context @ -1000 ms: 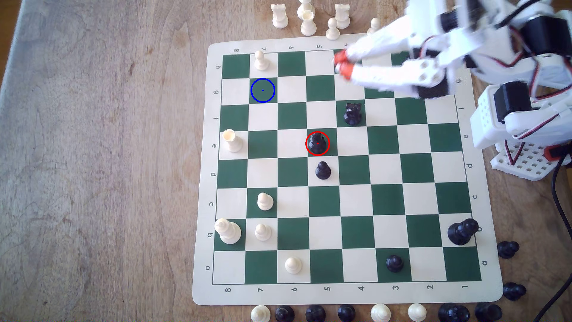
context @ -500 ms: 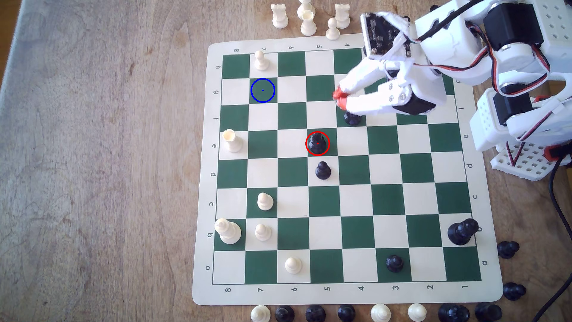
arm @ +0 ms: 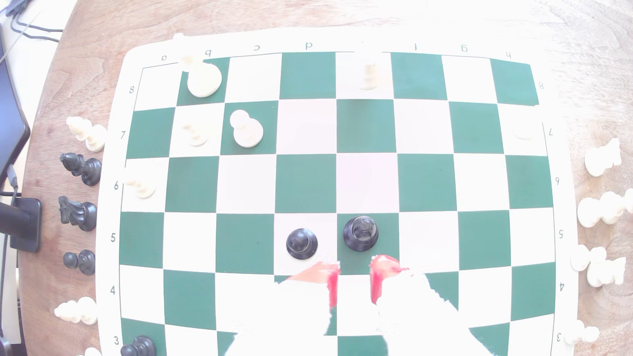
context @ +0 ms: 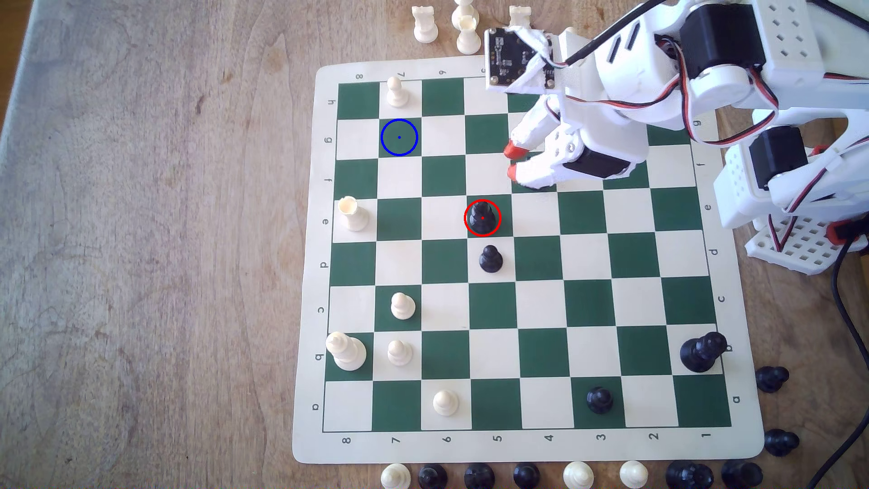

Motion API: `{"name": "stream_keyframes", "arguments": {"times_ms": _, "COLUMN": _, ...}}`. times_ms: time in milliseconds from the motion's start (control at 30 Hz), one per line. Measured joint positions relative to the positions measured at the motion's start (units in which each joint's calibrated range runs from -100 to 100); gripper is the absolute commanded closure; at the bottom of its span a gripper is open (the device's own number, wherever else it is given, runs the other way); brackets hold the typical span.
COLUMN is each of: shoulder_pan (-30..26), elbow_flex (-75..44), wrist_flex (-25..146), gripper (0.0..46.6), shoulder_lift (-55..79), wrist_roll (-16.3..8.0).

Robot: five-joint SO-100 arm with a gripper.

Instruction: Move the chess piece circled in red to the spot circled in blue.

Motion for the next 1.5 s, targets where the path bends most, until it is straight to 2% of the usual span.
{"name": "stream_keyframes", "arguments": {"times_ms": 33, "shoulder_pan": 0.0, "elbow_flex": -0.36, "wrist_flex": 0.0, "gripper": 31.5, "shoulder_lift": 0.84, "wrist_roll": -0.29}}
{"name": "stream_keyframes", "arguments": {"times_ms": 67, "shoulder_pan": 0.0, "elbow_flex": -1.81, "wrist_flex": 0.08, "gripper": 31.3, "shoulder_lift": 2.85, "wrist_roll": -1.66}}
{"name": "stream_keyframes", "arguments": {"times_ms": 200, "shoulder_pan": 0.22, "elbow_flex": -9.67, "wrist_flex": 4.38, "gripper": 32.2, "shoulder_lift": 10.22, "wrist_roll": -5.76}}
{"name": "stream_keyframes", "arguments": {"times_ms": 267, "shoulder_pan": 0.52, "elbow_flex": -10.94, "wrist_flex": 4.7, "gripper": 32.4, "shoulder_lift": 12.15, "wrist_roll": -6.25}}
{"name": "stream_keyframes", "arguments": {"times_ms": 633, "shoulder_pan": 0.22, "elbow_flex": -16.54, "wrist_flex": 4.7, "gripper": 33.1, "shoulder_lift": 24.97, "wrist_roll": -6.54}}
{"name": "stream_keyframes", "arguments": {"times_ms": 800, "shoulder_pan": 1.77, "elbow_flex": -17.08, "wrist_flex": 4.62, "gripper": 32.1, "shoulder_lift": 30.16, "wrist_roll": -6.94}}
{"name": "stream_keyframes", "arguments": {"times_ms": 1500, "shoulder_pan": 1.7, "elbow_flex": -17.08, "wrist_flex": -1.75, "gripper": 32.8, "shoulder_lift": 38.46, "wrist_roll": -7.57}}
